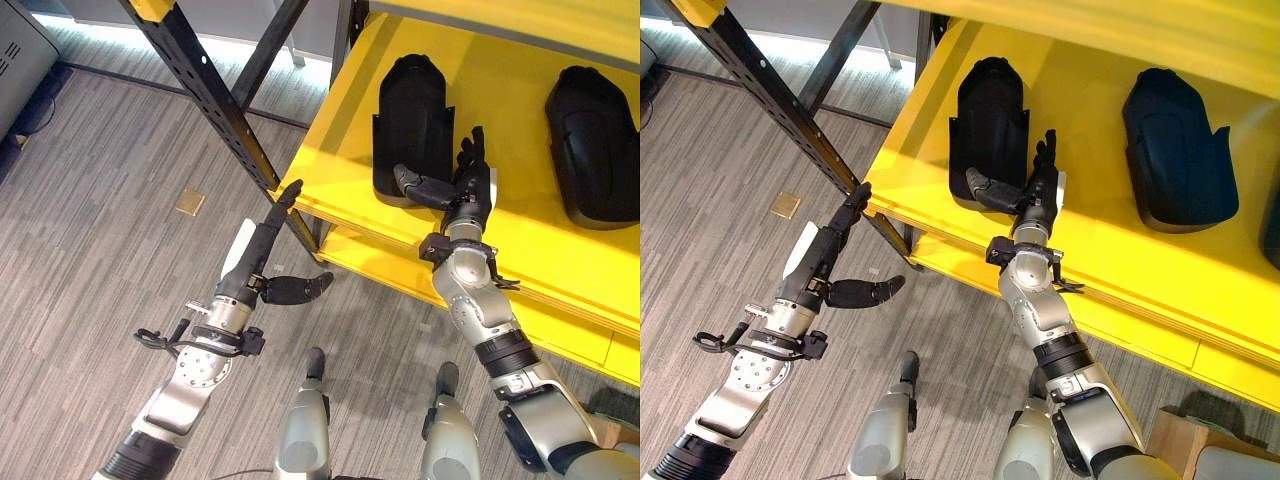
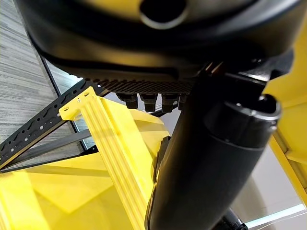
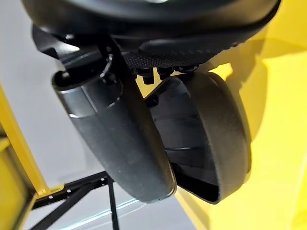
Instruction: Move parts from the plastic box to the shelf.
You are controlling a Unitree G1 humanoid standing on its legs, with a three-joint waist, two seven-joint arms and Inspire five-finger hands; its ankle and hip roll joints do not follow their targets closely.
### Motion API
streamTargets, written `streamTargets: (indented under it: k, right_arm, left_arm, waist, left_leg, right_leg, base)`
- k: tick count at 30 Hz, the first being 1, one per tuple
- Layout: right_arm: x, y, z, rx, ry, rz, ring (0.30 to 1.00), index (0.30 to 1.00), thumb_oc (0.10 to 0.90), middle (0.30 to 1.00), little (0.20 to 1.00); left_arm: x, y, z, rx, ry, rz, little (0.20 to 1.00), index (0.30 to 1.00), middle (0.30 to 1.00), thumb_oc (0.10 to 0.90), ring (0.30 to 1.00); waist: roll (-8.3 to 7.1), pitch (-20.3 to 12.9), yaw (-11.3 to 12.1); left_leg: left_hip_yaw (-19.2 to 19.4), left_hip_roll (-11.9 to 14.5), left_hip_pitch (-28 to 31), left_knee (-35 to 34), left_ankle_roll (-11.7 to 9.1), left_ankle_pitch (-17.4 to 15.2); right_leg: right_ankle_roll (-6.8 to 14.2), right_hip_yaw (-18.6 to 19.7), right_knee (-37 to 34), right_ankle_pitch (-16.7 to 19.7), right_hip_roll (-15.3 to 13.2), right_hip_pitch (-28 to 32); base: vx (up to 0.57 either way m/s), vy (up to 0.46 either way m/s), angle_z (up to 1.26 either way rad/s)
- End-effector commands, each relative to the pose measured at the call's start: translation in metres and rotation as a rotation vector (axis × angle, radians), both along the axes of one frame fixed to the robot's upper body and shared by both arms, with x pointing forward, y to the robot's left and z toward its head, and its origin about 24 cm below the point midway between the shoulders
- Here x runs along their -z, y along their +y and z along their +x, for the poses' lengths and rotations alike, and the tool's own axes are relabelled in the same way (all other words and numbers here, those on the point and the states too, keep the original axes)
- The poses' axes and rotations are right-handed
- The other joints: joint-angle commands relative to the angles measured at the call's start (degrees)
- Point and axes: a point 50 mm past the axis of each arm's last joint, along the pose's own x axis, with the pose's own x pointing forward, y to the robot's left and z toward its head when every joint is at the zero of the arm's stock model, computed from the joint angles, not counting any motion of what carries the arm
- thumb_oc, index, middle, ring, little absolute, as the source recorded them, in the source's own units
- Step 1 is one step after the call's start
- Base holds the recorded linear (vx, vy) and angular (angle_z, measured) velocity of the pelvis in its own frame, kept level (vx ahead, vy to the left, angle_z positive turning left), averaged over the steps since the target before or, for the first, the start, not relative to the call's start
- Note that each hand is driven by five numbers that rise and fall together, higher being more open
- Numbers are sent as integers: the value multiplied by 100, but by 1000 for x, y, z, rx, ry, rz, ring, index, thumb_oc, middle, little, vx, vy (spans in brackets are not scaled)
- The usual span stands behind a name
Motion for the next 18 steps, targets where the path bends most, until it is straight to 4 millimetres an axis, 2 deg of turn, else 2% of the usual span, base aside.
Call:
streamTargets:
  k: [1,4,12,16,18]
  right_arm:
    - [-27,39,-4,-169,-123,157,1000,1000,900,1000,1000]
    - [-23,43,-5,-200,-117,212,1000,1000,900,1000,1000]
    - [-23,52,-10,-232,-162,189,1000,1000,900,1000,1000]
    - [-35,50,-16,-166,-257,200,1000,1000,900,1000,1000]
    - [-46,38,-23,-74,-346,217,1000,1000,900,1000,1000]
  left_arm:
    - [-37,-15,-8,61,-222,-87,1000,1000,1000,900,1000]
    - [-36,-16,-8,55,-220,-88,1000,1000,1000,900,1000]
    - [-34,-15,-8,41,-221,-93,1000,1000,1000,900,1000]
    - [-34,-15,-10,43,-231,-99,1000,1000,1000,900,1000]
    - [-33,-15,-11,40,-230,-103,1000,1000,1000,900,1000]
  waist:
    - [-127,-402,146]
    - [-118,-418,133]
    - [-107,-437,162]
    - [-124,-459,175]
    - [-146,-483,146]
  left_leg:
    - [350,-86,-5,-275,349,113]
    - [368,-92,27,-307,353,117]
    - [437,-100,51,-320,346,118]
    - [476,-99,59,-347,348,123]
    - [489,-86,67,-358,339,120]
  right_leg:
    - [-262,282,259,-703,3,426]
    - [-252,286,201,-638,-23,429]
    - [-230,187,152,-574,-89,455]
    - [-228,160,92,-541,-100,477]
    - [-220,167,81,-523,-96,472]
  base:
    - [0,0,0]
    - [0,0,0]
    - [2,4,0]
    - [0,0,0]
    - [0,0,0]
